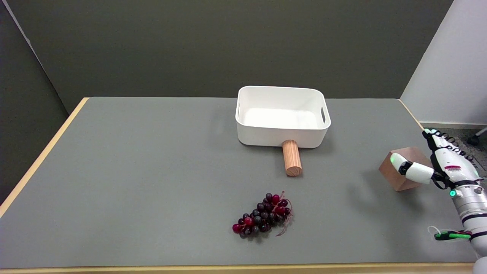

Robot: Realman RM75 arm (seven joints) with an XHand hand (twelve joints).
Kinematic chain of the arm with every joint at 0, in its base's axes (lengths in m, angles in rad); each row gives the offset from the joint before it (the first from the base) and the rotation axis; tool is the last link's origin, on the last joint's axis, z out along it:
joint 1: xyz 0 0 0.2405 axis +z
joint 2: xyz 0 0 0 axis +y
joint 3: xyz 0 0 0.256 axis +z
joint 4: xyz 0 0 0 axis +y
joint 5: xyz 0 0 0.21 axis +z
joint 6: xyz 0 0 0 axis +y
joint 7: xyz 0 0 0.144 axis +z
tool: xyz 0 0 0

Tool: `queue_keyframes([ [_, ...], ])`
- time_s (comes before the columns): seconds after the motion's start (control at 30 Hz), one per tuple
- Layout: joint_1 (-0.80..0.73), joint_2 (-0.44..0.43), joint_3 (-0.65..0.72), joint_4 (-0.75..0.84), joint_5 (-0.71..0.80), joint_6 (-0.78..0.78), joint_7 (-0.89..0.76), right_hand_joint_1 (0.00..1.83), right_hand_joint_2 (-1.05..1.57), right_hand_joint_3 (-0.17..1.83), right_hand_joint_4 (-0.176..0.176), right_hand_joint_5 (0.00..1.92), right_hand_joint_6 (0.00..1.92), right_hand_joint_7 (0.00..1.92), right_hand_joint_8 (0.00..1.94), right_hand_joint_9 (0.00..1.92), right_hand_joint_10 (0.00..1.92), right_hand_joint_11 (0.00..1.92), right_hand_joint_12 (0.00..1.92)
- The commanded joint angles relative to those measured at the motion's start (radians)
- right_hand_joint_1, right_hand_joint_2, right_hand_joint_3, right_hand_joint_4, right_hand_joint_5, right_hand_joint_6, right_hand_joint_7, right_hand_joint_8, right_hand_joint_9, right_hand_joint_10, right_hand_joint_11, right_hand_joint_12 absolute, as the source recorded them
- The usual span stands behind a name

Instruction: Pick up wooden cube.

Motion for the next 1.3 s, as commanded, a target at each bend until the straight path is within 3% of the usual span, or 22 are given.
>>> queue_keyframes([
  [0.03,0.087,0.009,-0.081,-0.010,0.087,-0.016,-0.116,0.25,0.47,0.88,-0.076,0.04,0.19,0.00,0.11,0.00,0.12,0.00,0.74],
  [0.37,0.102,-0.001,-0.112,-0.009,0.090,-0.003,-0.117,0.26,0.47,0.88,-0.080,0.03,0.19,0.00,0.11,0.00,0.13,0.00,0.74],
  [0.6,0.092,-0.006,-0.123,-0.013,0.082,0.024,-0.117,0.34,0.49,0.87,-0.125,0.04,0.26,0.02,0.15,0.00,0.24,0.00,0.81],
  [0.67,0.092,-0.008,-0.129,-0.013,0.079,0.040,-0.117,0.38,0.49,0.88,-0.132,0.04,0.26,0.03,0.16,0.00,0.32,0.00,0.87],
  [0.73,0.091,-0.008,-0.134,-0.013,0.077,0.057,-0.117,0.47,0.56,0.91,-0.153,0.05,0.24,0.06,0.25,0.00,0.55,0.00,1.08],
  [0.83,0.093,-0.007,-0.140,-0.013,0.077,0.083,-0.117,0.63,0.62,0.87,-0.176,0.04,0.32,0.15,0.32,0.10,0.73,0.12,1.33],
  [0.9,0.095,-0.005,-0.144,-0.013,0.076,0.094,-0.117,0.79,0.68,0.92,-0.176,0.11,0.41,0.33,0.44,0.30,0.95,0.40,1.60],
  [0.97,0.099,-0.002,-0.148,-0.013,0.075,0.098,-0.118,0.85,0.74,0.92,-0.176,0.17,0.51,0.43,0.54,0.40,1.07,0.50,1.66],
  [1.03,0.103,0.000,-0.152,-0.013,0.071,0.100,-0.118,0.92,0.86,0.86,-0.176,0.25,0.89,0.60,0.83,0.59,1.24,0.62,1.72],
  [1.1,0.108,0.003,-0.155,-0.013,0.062,0.100,-0.118,0.96,0.89,0.85,-0.176,0.29,1.02,0.64,0.94,0.66,1.30,0.66,1.75],
  [1.17,0.117,0.005,-0.155,-0.013,0.048,0.100,-0.118,1.09,1.20,0.31,-0.176,0.32,1.55,0.72,1.36,0.73,1.38,0.77,1.84],
  [1.2,0.119,0.005,-0.155,-0.013,0.042,0.100,-0.118,1.13,1.30,0.13,-0.176,0.33,1.72,0.75,1.49,0.76,1.40,0.81,1.87],
  [1.3,0.138,0.007,-0.155,-0.010,0.013,0.095,-0.118,1.13,1.30,0.13,-0.176,0.33,1.71,0.74,1.51,0.78,1.41,0.84,1.91],
])
